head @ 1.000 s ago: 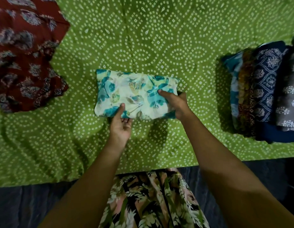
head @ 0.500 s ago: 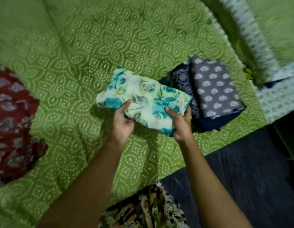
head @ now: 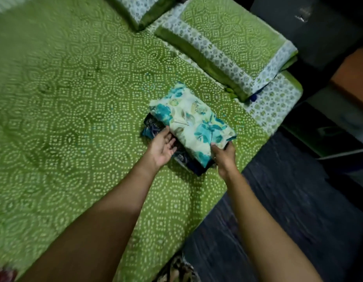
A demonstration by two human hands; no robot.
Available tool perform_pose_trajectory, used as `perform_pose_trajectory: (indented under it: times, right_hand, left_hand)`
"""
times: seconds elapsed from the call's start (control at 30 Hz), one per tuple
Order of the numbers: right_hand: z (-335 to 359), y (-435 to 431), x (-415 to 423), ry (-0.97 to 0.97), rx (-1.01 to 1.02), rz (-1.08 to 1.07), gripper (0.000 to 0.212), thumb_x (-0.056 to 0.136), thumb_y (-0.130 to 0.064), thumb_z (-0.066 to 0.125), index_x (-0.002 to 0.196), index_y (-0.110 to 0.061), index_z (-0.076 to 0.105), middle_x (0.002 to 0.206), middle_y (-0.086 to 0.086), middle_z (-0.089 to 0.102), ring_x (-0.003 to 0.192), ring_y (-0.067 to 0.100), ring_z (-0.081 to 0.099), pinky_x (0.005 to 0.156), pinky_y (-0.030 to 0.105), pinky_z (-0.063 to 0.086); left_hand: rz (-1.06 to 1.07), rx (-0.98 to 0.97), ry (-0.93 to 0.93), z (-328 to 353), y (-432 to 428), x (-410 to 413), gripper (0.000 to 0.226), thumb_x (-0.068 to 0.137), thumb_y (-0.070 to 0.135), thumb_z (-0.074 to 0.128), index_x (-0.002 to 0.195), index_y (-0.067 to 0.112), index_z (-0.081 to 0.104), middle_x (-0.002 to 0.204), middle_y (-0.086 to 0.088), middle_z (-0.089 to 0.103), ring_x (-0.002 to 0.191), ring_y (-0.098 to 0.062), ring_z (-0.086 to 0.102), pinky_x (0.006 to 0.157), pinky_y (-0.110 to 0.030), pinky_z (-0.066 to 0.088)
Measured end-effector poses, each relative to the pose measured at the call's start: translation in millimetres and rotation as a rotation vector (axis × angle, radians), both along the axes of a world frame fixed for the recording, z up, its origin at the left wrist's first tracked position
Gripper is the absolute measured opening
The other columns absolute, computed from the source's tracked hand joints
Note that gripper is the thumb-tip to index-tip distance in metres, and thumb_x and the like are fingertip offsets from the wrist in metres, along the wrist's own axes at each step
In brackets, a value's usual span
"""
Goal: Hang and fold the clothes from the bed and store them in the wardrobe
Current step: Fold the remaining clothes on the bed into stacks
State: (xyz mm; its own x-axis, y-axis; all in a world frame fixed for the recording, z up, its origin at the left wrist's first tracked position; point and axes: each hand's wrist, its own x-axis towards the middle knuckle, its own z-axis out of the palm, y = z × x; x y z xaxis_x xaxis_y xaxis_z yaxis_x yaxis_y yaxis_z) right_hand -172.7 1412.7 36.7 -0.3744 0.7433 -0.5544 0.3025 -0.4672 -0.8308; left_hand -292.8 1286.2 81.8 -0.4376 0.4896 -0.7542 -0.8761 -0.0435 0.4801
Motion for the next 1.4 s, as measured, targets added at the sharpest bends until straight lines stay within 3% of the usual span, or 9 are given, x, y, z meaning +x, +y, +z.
perform_pose_trajectory:
  times: [0.2, 0.27, 0.4, 0.5, 0.63, 0.87, 1.1, 1.23, 1.4]
  right_hand:
    - [4.9, -11.2, -2.3, -0.278, 0.197, 0.013, 0.061, 0.077, -0.009, 0.074, 0.131, -0.004, 0.045, 0.127, 0.014, 0.055, 0.109, 0.028, 0.058, 0.094, 0.042, 0.05]
    - [15.9, -19.7, -4.6, -0.396, 0.306, -0.033, 0.074, 0.074, -0.005, 0.076, 0.137, -0.005, 0.038, 0.133, 0.012, 0.04, 0.112, 0.023, 0.049, 0.096, 0.028, 0.043]
    - [29.9, -52.4, -15.7, -0.246, 0.43, 0.042, 0.053, 0.075, -0.001, 0.073, 0.123, -0.003, 0.05, 0.099, 0.004, 0.049, 0.083, 0.015, 0.051, 0.076, 0.016, 0.045]
    - [36.4, -84.8, -39.1, -0.035, 0.226, 0.213, 0.041, 0.085, -0.011, 0.067, 0.122, 0.002, 0.053, 0.084, -0.001, 0.057, 0.077, 0.012, 0.056, 0.075, 0.026, 0.048]
    - [44.0, -137.9, -77.4, 0.059, 0.018, 0.395, 0.038, 0.094, -0.028, 0.055, 0.127, -0.008, 0.053, 0.119, 0.003, 0.059, 0.112, 0.019, 0.056, 0.083, 0.031, 0.048]
    - [46.4, -303.8, -145.2, 0.045, -0.277, 0.816, 0.053, 0.099, -0.043, 0.035, 0.143, -0.013, 0.037, 0.145, 0.005, 0.041, 0.131, 0.022, 0.04, 0.101, 0.038, 0.035]
    - [38.1, -502.5, -173.5, -0.019, -0.387, 1.17, 0.051, 0.099, -0.043, 0.03, 0.141, -0.015, 0.038, 0.146, 0.008, 0.039, 0.132, 0.024, 0.038, 0.1, 0.039, 0.033]
    - [19.3, -597.5, -169.6, -0.099, -0.416, 1.297, 0.05, 0.1, -0.044, 0.029, 0.139, -0.016, 0.04, 0.143, 0.007, 0.043, 0.131, 0.025, 0.04, 0.101, 0.041, 0.033]
    - [-15.0, -654.7, -156.3, -0.242, -0.358, 1.393, 0.051, 0.099, -0.044, 0.034, 0.138, -0.012, 0.042, 0.138, 0.007, 0.046, 0.128, 0.025, 0.041, 0.107, 0.044, 0.033]
  left_hand:
    - [0.013, 0.005, -0.027, -2.3, -11.3, 8.5, 0.042, 0.099, 0.026, 0.039, 0.14, 0.017, 0.038, 0.147, -0.006, 0.036, 0.135, -0.019, 0.034, 0.111, -0.034, 0.025]
    - [0.051, 0.004, -0.012, -0.3, -15.8, 8.8, 0.042, 0.099, 0.024, 0.039, 0.141, 0.018, 0.037, 0.148, -0.007, 0.035, 0.136, -0.021, 0.033, 0.113, -0.037, 0.024]
    - [0.114, 0.014, 0.019, 2.9, -35.2, 6.4, 0.042, 0.099, 0.025, 0.038, 0.141, 0.017, 0.037, 0.145, -0.007, 0.041, 0.133, -0.022, 0.038, 0.106, -0.035, 0.03]
    - [0.17, 0.026, 0.049, 5.8, -61.1, 0.5, 0.041, 0.1, 0.03, 0.034, 0.139, 0.017, 0.038, 0.143, -0.006, 0.044, 0.131, -0.021, 0.041, 0.104, -0.036, 0.031]
    - [0.27, -0.026, 0.106, 7.5, -125.7, -13.3, 0.042, 0.1, 0.036, 0.029, 0.137, 0.017, 0.04, 0.143, -0.005, 0.044, 0.131, -0.021, 0.041, 0.105, -0.037, 0.03]
    - [0.643, -0.147, 0.124, 0.1, -316.1, -28.2, 0.041, 0.1, 0.032, 0.031, 0.138, 0.017, 0.04, 0.144, -0.006, 0.043, 0.131, -0.021, 0.041, 0.107, -0.037, 0.03]
    - [0.916, -0.293, 0.12, -5.4, -508.1, -7.7, 0.043, 0.099, 0.033, 0.033, 0.138, 0.016, 0.04, 0.143, -0.004, 0.043, 0.123, -0.018, 0.046, 0.084, -0.026, 0.04]
    - [0.986, -0.368, 0.088, -23.3, -606.5, 19.7, 0.042, 0.101, 0.033, 0.033, 0.139, 0.017, 0.04, 0.144, -0.003, 0.042, 0.132, -0.02, 0.04, 0.106, -0.034, 0.031]
    - [1.015, -0.498, 0.009, -52.9, -667.0, 45.2, 0.043, 0.1, 0.036, 0.037, 0.136, 0.015, 0.044, 0.142, -0.002, 0.045, 0.129, -0.02, 0.043, 0.102, -0.033, 0.035]
